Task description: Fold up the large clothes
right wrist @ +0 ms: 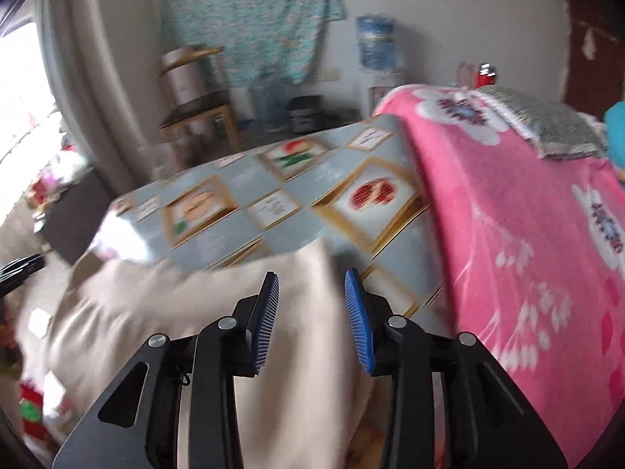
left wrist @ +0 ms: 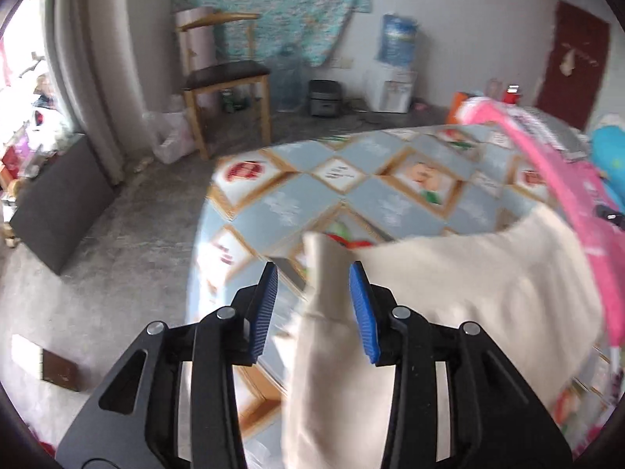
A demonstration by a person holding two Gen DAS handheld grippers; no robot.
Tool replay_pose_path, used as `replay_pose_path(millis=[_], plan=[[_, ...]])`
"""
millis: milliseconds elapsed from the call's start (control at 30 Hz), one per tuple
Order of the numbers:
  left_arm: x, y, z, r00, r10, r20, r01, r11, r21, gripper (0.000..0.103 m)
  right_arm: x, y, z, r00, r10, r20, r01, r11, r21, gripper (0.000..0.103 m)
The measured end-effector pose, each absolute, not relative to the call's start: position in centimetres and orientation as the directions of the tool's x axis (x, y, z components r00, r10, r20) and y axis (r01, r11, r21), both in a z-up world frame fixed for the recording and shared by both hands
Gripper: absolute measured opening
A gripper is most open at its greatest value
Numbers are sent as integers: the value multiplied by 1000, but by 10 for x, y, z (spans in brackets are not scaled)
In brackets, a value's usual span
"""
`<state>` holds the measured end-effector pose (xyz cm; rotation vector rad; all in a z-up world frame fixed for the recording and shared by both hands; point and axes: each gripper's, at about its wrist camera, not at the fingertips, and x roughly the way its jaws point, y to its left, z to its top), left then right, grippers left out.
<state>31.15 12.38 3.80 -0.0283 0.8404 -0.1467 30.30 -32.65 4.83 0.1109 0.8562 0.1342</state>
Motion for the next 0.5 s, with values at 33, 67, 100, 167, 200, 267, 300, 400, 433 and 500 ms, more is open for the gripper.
replay_pose_path(millis=[33, 67, 100, 167, 200, 267, 300, 400, 433, 500], plan=[[302, 118, 33, 631, -189, -752, 156, 981, -116, 37, 294, -323, 46, 630, 197, -751, -103, 980, 170, 35], [298, 114, 27, 605, -215, -767, 175, 975, -135, 37, 281, -316, 38, 592, 250, -766, -149, 968, 200, 35], [293, 111, 16, 573, -235, -785, 184, 971, -156, 37, 272, -309, 28, 567, 265, -780, -173, 964, 202, 35], [284, 112, -10, 526, -209, -824, 143, 977, -157, 37, 250, -303, 1, 529, 219, -820, -173, 974, 148, 35], [279, 116, -24, 505, -188, -842, 108, 982, -154, 36, 242, -306, -12, 511, 188, -838, -154, 980, 126, 35], [269, 125, -44, 495, -155, -855, 69, 988, -139, 37, 227, -318, -38, 496, 122, -860, -111, 991, 77, 33], [262, 130, -44, 516, -164, -841, 70, 986, -150, 37, 220, -322, -39, 515, 134, -847, -111, 990, 89, 33], [245, 134, -29, 542, -150, -827, 61, 988, -139, 33, 214, -323, -19, 523, 101, -846, -67, 995, 77, 33], [235, 130, -20, 567, -159, -808, 82, 987, -137, 33, 209, -319, -10, 543, 110, -833, -84, 993, 77, 33], [218, 121, -10, 601, -191, -776, 140, 981, -134, 33, 198, -313, -5, 558, 125, -820, -117, 991, 71, 34]])
